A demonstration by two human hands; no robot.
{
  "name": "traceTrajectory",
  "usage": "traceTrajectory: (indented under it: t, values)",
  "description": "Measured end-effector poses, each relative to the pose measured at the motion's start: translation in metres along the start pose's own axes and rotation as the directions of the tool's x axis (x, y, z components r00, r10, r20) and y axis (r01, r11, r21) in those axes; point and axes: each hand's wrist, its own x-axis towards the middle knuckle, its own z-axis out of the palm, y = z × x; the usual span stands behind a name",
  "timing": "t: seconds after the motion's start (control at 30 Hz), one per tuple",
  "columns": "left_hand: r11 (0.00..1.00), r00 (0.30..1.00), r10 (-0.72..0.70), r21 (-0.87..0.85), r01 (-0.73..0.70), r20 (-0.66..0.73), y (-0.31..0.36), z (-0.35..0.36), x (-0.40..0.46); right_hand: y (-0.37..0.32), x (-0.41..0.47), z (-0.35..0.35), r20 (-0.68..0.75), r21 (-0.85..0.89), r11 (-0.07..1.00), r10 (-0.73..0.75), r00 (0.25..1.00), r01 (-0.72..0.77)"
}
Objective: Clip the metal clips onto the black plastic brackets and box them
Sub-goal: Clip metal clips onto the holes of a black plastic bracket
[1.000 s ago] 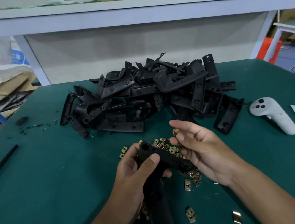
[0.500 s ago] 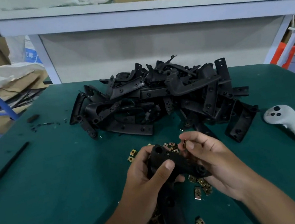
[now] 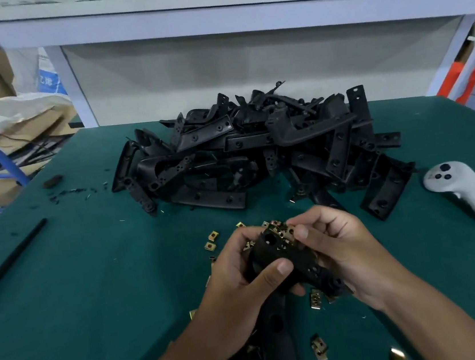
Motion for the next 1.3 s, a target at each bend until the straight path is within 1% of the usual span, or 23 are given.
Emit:
traceTrajectory:
  t: [0.07, 0.2, 0.37, 0.47, 0.5, 0.63, 0.77, 0.87, 0.93, 1.07, 1.2, 1.3]
  values:
    - [1.0, 1.0, 0.01, -0.019, -0.01, 0.004, 0.0, 0.0, 0.001, 0.0, 0.0, 0.0, -0.001, -0.02, 1.0, 0.002, 1.0, -0.002]
    - [0.999, 1.0, 0.003, -0.047, -0.002, 0.027, 0.0, 0.001, 0.001, 0.001, -0.001, 0.002, 0.029, 0.011, 1.0, 0.021, 0.999, -0.022]
    - [0.998, 1.0, -0.008, -0.065, 0.01, 0.026, 0.0, 0.0, 0.001, 0.002, -0.002, 0.003, 0.006, -0.012, 1.0, -0.017, 1.0, 0.017]
    - [0.995, 0.999, -0.017, -0.098, 0.022, 0.044, -0.002, 0.0, 0.002, 0.004, -0.002, 0.001, 0.029, -0.02, 0.999, -0.026, 0.999, 0.027]
    - [0.994, 0.998, -0.023, -0.105, 0.028, 0.052, -0.002, -0.001, 0.002, 0.003, -0.001, 0.0, 0.031, -0.038, 0.999, -0.029, 0.999, 0.03]
    - [0.994, 0.998, -0.033, -0.107, 0.038, 0.044, 0.001, -0.001, 0.002, 0.0, -0.001, -0.005, 0.009, -0.196, 0.978, -0.074, 0.997, 0.074]
    - [0.997, 1.0, -0.022, -0.072, 0.023, 0.02, 0.004, -0.001, 0.002, 0.0, -0.002, -0.001, 0.028, -0.122, 0.992, -0.041, 0.999, 0.044]
    - [0.998, 1.0, -0.013, -0.059, 0.014, 0.019, 0.007, 0.0, 0.001, 0.001, -0.002, 0.001, -0.039, -0.088, 0.995, -0.039, 0.998, 0.035]
    - [0.998, 1.0, -0.015, -0.063, 0.017, 0.022, 0.007, 0.0, 0.001, 0.0, -0.002, 0.002, -0.091, -0.1, 0.995, -0.036, 0.995, 0.027]
    - [0.996, 1.0, -0.007, -0.088, 0.009, 0.018, 0.006, 0.0, 0.001, -0.002, -0.005, 0.008, -0.014, -0.021, 0.999, 0.024, 1.0, -0.024]
    - [0.992, 1.0, -0.016, -0.122, 0.019, 0.026, 0.004, 0.002, 0.001, -0.004, -0.006, 0.009, 0.003, -0.021, 0.999, 0.03, 1.0, -0.029]
    - [0.994, 0.999, -0.015, -0.108, 0.019, 0.036, 0.005, 0.001, 0.002, -0.005, -0.006, 0.009, -0.008, -0.017, 0.999, 0.035, 0.999, -0.035]
